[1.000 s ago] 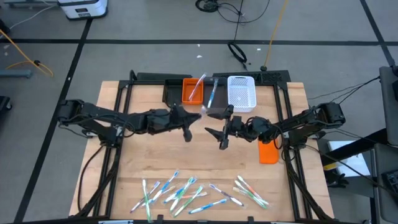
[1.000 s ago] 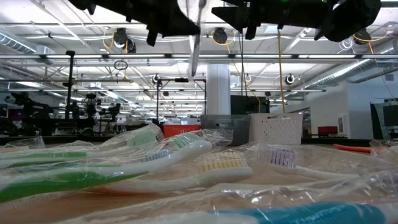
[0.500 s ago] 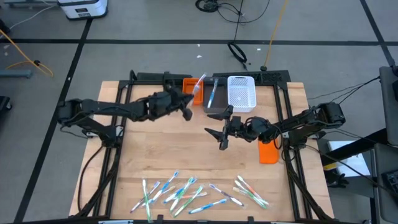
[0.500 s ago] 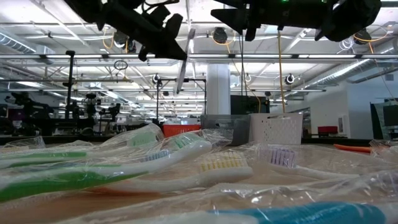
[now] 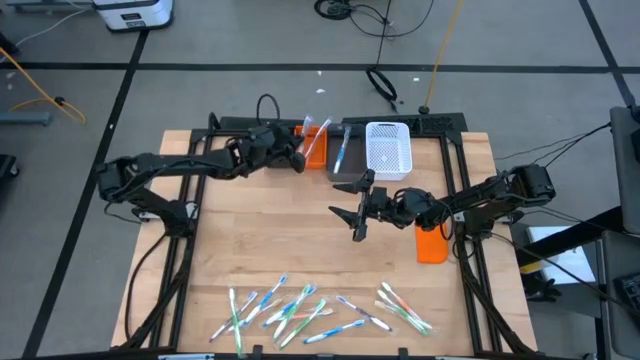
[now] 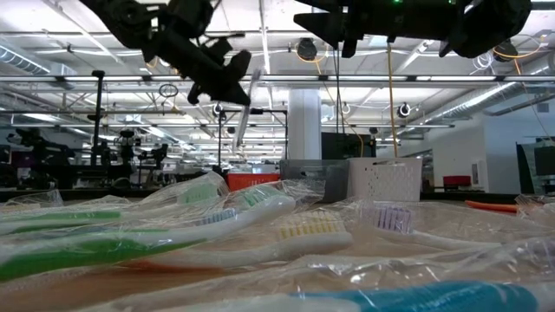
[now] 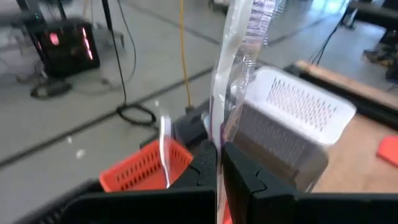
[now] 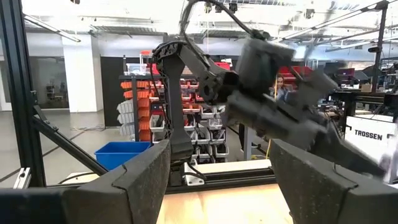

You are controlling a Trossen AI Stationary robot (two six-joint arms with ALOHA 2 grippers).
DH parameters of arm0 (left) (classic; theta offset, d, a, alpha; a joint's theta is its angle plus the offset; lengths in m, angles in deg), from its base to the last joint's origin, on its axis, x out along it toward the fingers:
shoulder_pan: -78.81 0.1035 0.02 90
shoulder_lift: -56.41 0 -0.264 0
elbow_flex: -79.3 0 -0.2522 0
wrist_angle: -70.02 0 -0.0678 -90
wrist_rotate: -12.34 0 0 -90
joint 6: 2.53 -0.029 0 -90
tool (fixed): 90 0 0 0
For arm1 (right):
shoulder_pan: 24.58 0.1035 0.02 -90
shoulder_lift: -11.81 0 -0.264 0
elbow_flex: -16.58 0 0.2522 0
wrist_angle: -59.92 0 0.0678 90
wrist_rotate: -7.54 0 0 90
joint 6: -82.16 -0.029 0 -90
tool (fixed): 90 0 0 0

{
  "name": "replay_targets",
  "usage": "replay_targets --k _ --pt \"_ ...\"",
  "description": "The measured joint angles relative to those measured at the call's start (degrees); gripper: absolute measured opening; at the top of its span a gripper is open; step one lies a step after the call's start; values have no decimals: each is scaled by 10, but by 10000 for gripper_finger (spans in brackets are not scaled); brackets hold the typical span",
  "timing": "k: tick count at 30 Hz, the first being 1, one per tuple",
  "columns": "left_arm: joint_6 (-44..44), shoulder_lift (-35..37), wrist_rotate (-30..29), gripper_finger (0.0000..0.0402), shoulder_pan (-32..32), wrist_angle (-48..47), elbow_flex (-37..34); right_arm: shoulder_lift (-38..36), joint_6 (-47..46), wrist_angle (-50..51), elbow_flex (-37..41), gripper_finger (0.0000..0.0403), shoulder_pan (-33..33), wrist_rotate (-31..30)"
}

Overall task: Pick & Place Toothbrushes
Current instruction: Put the purple toothbrush into the orange bin

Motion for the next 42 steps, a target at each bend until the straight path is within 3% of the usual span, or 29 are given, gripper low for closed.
replay_targets --k 13,30,42 --pt "33 -119 55 0 72 87 0 0 0 1 0 262 0 0" --pt "46 -163 78 2 84 73 0 0 0 9 0 258 0 0" --pt "44 -163 63 56 81 72 0 0 0 10 0 254 0 0"
